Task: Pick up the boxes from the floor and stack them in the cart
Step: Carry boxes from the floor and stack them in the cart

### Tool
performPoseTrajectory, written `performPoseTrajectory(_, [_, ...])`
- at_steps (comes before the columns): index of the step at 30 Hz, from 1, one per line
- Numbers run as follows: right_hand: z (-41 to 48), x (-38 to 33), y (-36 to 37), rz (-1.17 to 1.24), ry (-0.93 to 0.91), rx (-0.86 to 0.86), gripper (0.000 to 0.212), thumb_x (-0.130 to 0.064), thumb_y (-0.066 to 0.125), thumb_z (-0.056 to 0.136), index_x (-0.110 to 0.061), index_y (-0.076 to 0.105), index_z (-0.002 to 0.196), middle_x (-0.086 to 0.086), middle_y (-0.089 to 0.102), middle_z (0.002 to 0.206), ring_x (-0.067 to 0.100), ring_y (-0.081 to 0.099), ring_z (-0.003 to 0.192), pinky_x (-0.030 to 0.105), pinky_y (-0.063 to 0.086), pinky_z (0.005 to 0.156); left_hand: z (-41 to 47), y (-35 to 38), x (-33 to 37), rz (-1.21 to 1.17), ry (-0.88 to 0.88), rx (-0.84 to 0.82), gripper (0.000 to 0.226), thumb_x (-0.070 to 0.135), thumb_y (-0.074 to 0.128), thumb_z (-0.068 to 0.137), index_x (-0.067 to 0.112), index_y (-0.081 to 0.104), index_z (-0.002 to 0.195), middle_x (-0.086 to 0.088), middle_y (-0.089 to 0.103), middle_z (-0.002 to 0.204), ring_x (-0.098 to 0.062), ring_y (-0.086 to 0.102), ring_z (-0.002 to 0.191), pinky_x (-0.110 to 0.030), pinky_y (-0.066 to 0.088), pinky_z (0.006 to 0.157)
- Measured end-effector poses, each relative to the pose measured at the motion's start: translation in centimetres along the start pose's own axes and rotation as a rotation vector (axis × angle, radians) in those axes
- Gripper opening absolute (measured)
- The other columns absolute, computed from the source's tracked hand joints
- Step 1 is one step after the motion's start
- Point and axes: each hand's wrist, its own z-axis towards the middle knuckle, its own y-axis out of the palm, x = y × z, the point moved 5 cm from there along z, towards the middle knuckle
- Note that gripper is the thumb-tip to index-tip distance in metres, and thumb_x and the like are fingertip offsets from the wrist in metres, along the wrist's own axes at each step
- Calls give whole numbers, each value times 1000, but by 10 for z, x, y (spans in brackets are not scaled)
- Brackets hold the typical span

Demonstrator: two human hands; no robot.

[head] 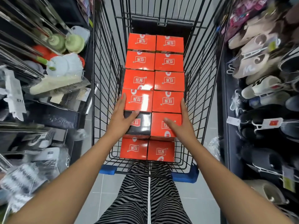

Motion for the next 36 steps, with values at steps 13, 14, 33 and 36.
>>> performPoseTrajectory(13, [-4,1,2,46,61,24,104,-60,69,70,-42,5,151,-15,25,155,7,37,136,37,35,113,1,7,-13,31,35,-10,78,47,52,93,35,3,152,8,7,161,-3,3,146,-26,7,117])
performPoseTrajectory(14, [-5,-1,2,42,65,17,104,-59,67,71,-41,5,152,-15,27,153,7,39,135,37,36,113,1,7,-11,47,36,-17,77,48,51,94,35,2,152,8,5,161,-4,2,146,-25,7,116])
performPoseTrajectory(33, [-96,-102,102,-1006,-545,-264,71,-51,48,94,-18,22,152,22,24,153,39,17,144,53,17,115,-163,-75,-24,827,-210,299,67,54,26,98,19,14,153,-12,14,160,-33,13,146,-48,13,116])
performPoseTrajectory(36, [-132,-114,131,-1140,-707,-394,71,-46,52,91,-17,25,150,24,26,151,41,18,143,55,16,114,-229,-84,-43,795,-378,410,66,52,32,98,20,15,153,-13,15,159,-35,16,145,-50,16,116])
